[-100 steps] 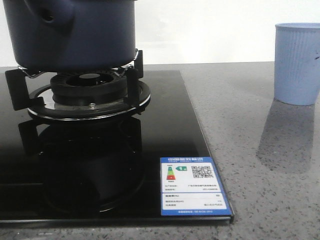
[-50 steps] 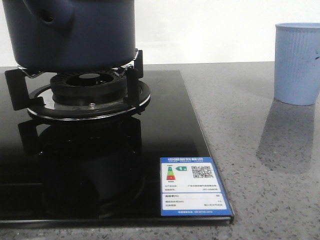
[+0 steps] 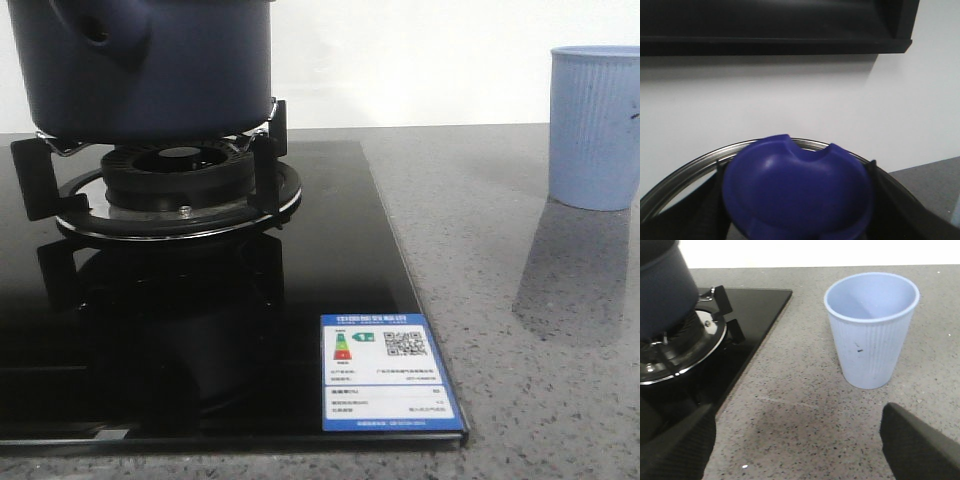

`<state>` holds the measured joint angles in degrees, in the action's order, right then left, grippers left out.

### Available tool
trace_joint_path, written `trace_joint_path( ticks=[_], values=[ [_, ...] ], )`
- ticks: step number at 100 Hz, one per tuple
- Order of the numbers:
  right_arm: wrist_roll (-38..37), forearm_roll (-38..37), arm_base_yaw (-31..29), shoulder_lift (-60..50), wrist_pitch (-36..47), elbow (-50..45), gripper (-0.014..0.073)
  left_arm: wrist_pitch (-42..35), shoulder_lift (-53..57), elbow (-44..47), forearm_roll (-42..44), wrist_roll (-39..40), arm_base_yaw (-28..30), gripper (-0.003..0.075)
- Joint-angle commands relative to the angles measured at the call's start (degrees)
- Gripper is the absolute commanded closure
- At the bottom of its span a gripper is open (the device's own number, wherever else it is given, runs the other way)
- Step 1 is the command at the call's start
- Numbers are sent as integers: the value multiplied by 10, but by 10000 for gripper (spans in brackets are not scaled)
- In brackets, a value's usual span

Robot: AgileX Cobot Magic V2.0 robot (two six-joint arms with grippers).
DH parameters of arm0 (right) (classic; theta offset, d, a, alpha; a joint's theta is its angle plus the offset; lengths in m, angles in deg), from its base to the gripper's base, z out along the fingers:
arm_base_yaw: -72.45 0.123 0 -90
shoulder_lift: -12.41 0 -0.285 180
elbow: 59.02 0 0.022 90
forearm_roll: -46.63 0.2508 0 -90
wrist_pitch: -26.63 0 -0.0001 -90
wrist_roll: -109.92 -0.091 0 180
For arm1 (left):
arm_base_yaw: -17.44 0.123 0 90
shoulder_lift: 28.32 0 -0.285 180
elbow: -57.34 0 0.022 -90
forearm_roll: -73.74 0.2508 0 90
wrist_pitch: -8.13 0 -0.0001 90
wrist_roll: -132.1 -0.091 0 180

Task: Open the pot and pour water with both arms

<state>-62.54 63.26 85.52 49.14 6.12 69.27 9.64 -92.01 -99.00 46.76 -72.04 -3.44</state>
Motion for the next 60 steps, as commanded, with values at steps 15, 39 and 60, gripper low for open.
trace_joint_path(
  ticks=[15,39,60],
  values=[
    [6,2,0,28,201,-58,-3,-21,53,-21,4,-1,55,348],
    [6,-5,0,149,320,-63,-3,-7,69,-21,4,-1,79,348],
    [6,-5,0,277,436,-54,-3,-7,69,-21,4,-1,79,348]
  ],
)
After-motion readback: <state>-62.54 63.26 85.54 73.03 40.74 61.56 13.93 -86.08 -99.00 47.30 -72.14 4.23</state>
